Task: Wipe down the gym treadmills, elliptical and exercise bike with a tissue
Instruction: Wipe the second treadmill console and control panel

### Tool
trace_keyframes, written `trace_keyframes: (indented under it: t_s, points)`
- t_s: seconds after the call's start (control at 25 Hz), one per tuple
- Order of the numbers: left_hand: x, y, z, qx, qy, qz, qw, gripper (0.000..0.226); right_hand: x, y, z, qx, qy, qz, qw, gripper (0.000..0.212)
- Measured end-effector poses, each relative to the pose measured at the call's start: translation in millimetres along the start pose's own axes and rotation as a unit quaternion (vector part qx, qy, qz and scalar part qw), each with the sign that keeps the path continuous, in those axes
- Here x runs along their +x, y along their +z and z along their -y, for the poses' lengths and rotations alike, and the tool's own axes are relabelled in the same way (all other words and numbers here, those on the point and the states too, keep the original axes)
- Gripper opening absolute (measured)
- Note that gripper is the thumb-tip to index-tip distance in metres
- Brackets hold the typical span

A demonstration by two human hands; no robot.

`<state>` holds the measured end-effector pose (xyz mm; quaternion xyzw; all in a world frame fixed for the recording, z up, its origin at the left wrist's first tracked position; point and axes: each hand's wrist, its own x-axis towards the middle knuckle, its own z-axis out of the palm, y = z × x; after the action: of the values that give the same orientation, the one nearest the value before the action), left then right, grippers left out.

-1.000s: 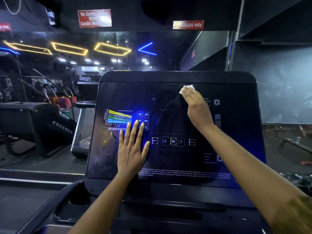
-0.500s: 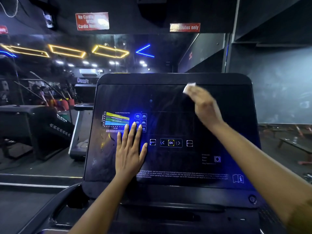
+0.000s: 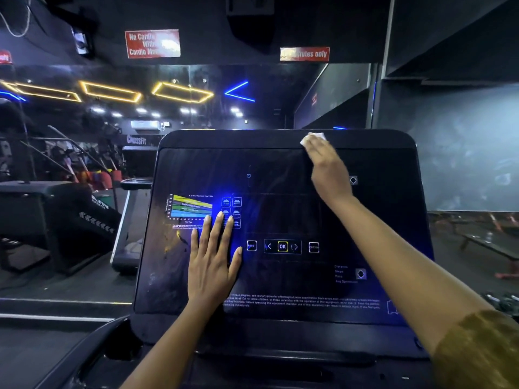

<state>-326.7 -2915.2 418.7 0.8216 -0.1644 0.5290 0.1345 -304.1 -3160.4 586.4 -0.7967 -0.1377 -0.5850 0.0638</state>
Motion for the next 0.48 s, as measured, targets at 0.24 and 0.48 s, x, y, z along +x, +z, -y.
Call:
trace_keyframes:
  t_s: [0.24, 0.48]
  points:
    - [1.0, -1.5, -0.9, -0.005, 0.002, 0.001, 1.000, 0.059, -52.6, -7.7, 6.6, -0.013, -0.023, 0.021, 0.999, 0.057]
    - [0.7, -2.5, -1.6, -0.007, 0.000, 0.005, 1.000, 0.059, -156.2, -24.0, 41.4, 0.022, -0.135, 0.135, 0.981, 0.055]
